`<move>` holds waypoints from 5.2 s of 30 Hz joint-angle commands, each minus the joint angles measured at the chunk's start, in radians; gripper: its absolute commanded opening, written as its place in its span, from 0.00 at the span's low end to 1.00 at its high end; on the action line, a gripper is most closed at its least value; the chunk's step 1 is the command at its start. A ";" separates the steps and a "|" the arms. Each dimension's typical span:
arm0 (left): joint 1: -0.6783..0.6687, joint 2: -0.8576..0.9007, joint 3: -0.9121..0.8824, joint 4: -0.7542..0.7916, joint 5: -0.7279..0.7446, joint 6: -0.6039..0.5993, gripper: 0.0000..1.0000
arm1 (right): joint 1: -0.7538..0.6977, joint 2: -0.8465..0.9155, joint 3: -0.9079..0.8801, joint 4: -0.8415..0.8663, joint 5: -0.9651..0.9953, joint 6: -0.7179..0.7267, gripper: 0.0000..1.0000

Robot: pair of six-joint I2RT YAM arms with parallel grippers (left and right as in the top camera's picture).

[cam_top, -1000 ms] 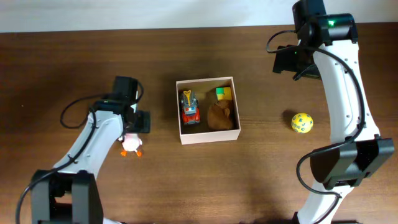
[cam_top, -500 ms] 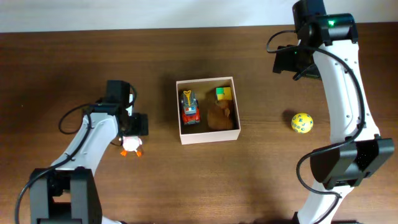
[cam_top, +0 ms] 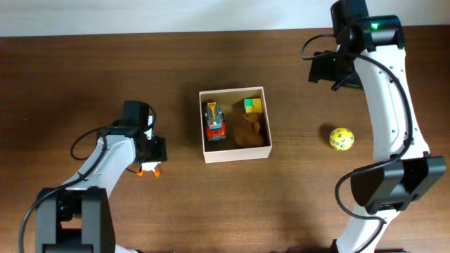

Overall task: Pack container
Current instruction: 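Close the left gripper on the duck and lift it, then carry the duck right and lower it into the box front, then open the left gripper and withdraw it left of the box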

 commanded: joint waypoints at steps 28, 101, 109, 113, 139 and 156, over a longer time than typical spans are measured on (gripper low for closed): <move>0.001 0.069 -0.006 0.027 0.014 0.003 0.40 | 0.000 -0.016 0.015 0.000 0.016 0.005 0.99; -0.449 0.065 0.397 -0.124 0.315 0.654 0.30 | 0.000 -0.016 0.015 0.000 0.016 0.005 0.99; -0.449 0.065 0.397 -0.134 0.254 0.654 0.55 | 0.000 -0.016 0.015 0.000 0.016 0.005 0.99; -0.449 0.065 0.398 -0.135 0.251 0.654 0.64 | 0.000 -0.016 0.015 0.000 0.016 0.005 0.99; -0.207 0.012 0.594 -0.253 -0.087 0.088 0.73 | 0.000 -0.016 0.015 0.000 0.016 0.005 0.99; -0.040 0.012 0.594 -0.282 -0.075 -0.073 0.99 | 0.000 -0.016 0.015 0.000 0.016 0.005 0.99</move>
